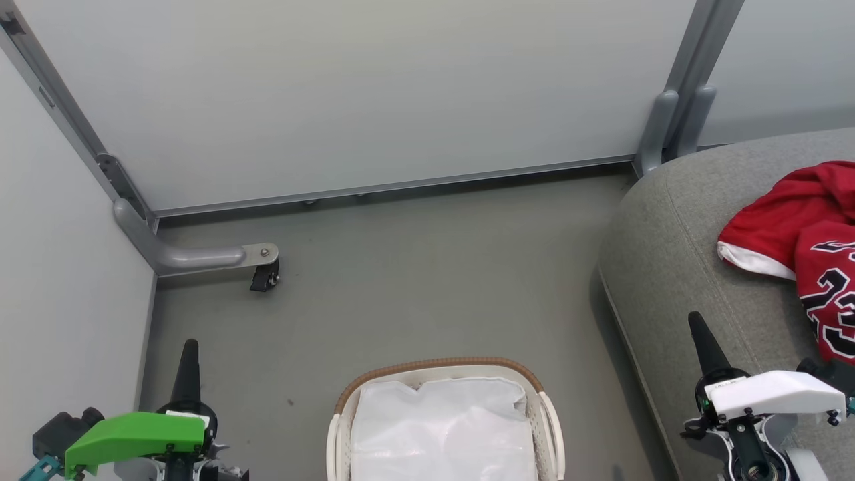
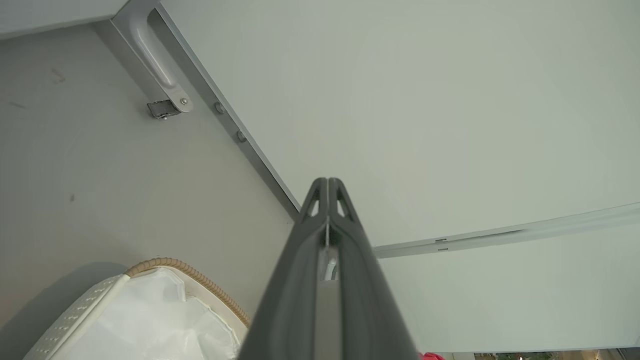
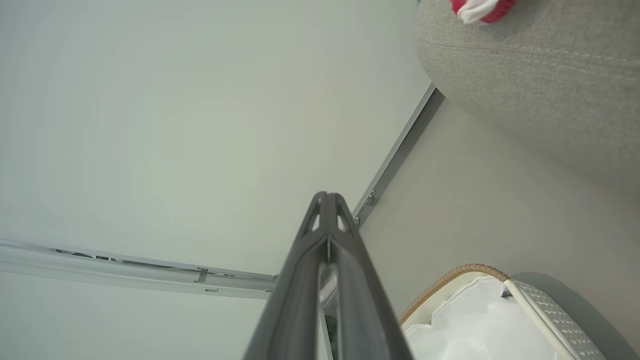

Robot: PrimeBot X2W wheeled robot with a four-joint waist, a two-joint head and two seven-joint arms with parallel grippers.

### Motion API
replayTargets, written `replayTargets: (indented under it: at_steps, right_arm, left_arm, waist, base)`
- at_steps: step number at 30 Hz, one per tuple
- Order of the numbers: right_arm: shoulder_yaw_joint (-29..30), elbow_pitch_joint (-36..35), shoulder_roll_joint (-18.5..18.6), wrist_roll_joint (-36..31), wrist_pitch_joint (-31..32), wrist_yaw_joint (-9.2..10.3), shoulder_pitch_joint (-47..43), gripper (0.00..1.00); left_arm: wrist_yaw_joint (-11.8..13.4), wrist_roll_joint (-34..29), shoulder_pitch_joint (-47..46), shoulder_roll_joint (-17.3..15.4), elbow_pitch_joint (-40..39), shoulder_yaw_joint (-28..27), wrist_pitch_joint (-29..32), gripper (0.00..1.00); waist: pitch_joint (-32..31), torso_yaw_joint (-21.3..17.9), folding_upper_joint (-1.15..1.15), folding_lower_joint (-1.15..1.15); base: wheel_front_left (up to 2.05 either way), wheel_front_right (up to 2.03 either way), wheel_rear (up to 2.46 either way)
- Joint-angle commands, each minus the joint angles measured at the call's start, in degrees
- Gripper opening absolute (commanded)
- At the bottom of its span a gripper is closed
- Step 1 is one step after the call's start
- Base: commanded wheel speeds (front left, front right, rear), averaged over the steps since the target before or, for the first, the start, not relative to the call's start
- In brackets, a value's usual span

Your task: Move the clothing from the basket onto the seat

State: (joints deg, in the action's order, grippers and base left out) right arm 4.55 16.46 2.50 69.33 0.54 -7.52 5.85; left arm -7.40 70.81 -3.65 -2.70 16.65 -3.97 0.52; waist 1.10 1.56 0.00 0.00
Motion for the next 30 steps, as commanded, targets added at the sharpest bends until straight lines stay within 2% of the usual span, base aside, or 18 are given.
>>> replayTargets:
  at_steps: [1,30]
  right_arm:
    - [0.27,-0.69,0.37,1.5,0.45,0.03,0.57,0.0]
    - [1.45,-1.93,0.48,15.27,4.06,0.04,0.55,0.0]
  left_arm:
    - [-0.1,1.23,-1.38,-0.33,-0.8,-0.45,0.39,0.0]
    - [-0.14,14.29,-2.53,-0.35,-2.07,-1.88,4.07,0.0]
  waist:
    - [-0.03,-0.04,0.0,0.0]
    - [-0.55,-0.92,0.0,0.0]
  base:
    - [0.0,0.0,0.0]
    - [0.0,0.0,0.0]
